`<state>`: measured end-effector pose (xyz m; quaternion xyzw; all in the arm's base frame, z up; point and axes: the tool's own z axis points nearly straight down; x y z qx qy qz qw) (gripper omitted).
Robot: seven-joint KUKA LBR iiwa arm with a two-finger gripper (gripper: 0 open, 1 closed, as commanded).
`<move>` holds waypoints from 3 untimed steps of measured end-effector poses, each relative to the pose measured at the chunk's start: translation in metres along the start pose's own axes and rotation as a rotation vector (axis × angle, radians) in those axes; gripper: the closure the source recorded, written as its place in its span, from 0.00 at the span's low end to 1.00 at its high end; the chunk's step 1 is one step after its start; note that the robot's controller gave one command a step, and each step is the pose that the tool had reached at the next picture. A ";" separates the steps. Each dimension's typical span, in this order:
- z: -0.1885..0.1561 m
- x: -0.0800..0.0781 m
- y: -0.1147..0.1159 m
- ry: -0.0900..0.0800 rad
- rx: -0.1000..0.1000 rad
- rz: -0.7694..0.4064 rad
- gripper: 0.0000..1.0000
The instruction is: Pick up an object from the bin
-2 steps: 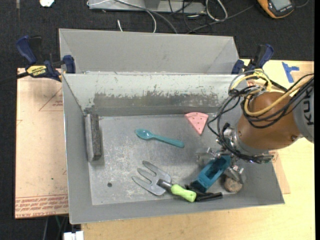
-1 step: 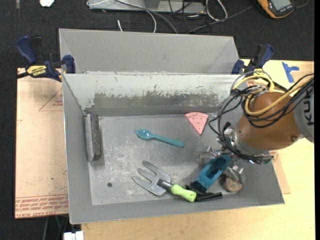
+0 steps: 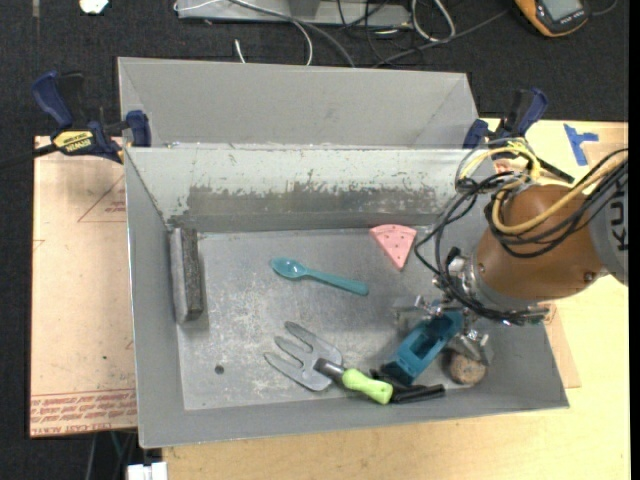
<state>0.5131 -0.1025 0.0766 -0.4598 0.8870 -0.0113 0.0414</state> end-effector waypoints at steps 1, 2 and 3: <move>0.001 0.000 -0.006 -0.007 0.002 -0.018 0.00; 0.000 -0.002 0.009 -0.013 0.011 -0.117 0.00; 0.000 -0.004 0.005 -0.017 0.021 -0.144 1.00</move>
Offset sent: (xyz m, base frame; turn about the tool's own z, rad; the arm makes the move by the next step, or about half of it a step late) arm -0.0117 0.0032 -0.0066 -0.1156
